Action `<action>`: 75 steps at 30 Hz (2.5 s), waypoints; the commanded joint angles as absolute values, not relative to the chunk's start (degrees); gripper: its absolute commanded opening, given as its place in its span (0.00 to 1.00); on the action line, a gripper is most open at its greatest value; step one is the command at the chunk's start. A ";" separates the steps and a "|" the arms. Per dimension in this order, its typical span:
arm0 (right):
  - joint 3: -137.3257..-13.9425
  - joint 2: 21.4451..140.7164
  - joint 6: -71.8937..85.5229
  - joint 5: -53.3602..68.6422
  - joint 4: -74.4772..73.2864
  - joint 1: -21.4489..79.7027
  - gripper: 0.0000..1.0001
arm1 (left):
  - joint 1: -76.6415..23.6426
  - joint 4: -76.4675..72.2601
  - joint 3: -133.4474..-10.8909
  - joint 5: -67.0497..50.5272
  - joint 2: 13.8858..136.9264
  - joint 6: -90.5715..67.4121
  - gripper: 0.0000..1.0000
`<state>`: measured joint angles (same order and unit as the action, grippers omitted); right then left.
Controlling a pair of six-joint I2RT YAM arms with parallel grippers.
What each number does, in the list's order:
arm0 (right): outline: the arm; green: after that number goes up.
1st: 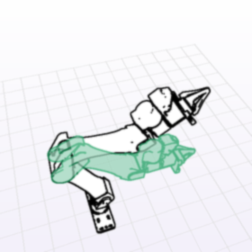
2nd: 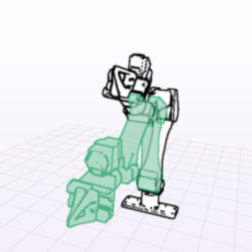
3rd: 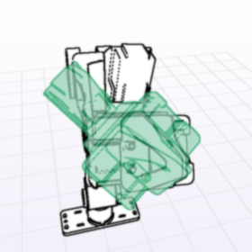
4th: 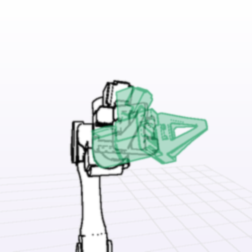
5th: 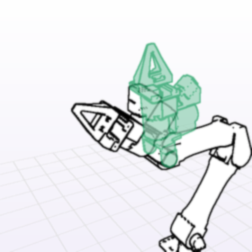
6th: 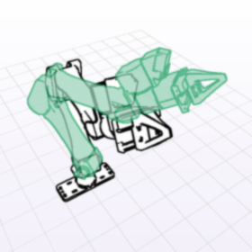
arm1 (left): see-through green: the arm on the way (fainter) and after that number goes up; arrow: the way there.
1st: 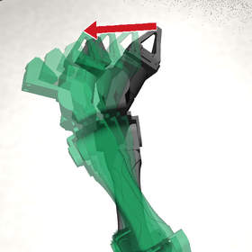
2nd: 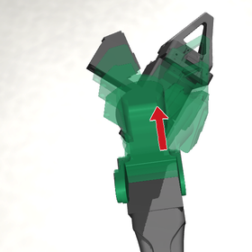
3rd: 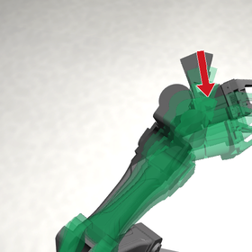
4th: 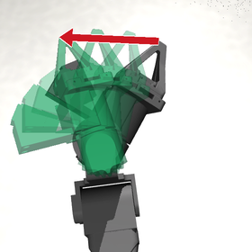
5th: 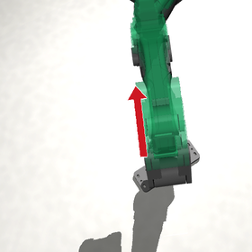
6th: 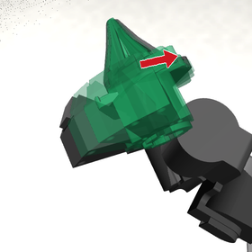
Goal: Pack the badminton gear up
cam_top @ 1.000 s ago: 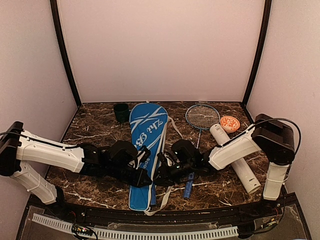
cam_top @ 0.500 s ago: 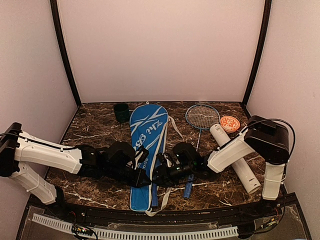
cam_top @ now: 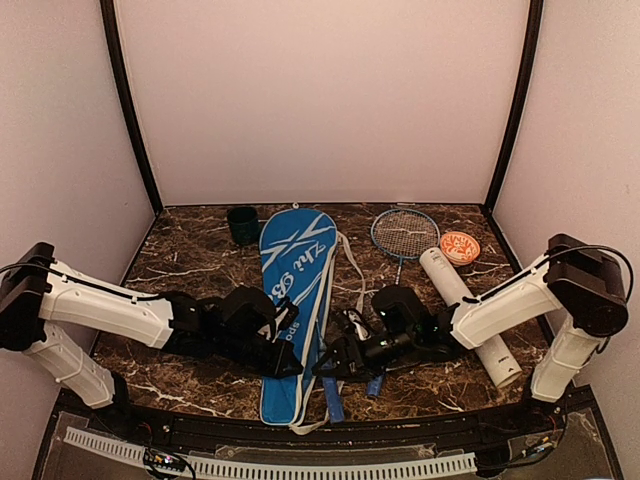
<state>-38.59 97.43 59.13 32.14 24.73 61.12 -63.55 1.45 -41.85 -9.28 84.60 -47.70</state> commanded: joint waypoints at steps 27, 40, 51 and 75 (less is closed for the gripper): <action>-48.42 108.14 58.92 29.08 30.32 60.26 0.00 | -63.19 -4.21 -42.89 -14.01 85.01 -47.41 0.00; -48.82 110.40 64.21 29.69 42.10 59.33 0.00 | -63.41 -8.85 -41.44 -18.62 83.40 -48.29 0.00; -43.21 113.50 73.70 31.11 58.98 58.89 0.21 | -62.47 -10.05 -38.21 -16.38 83.82 -51.41 0.00; -42.41 101.63 55.50 30.22 21.95 58.88 0.32 | -60.38 -10.97 -37.96 -16.66 85.66 -50.61 0.00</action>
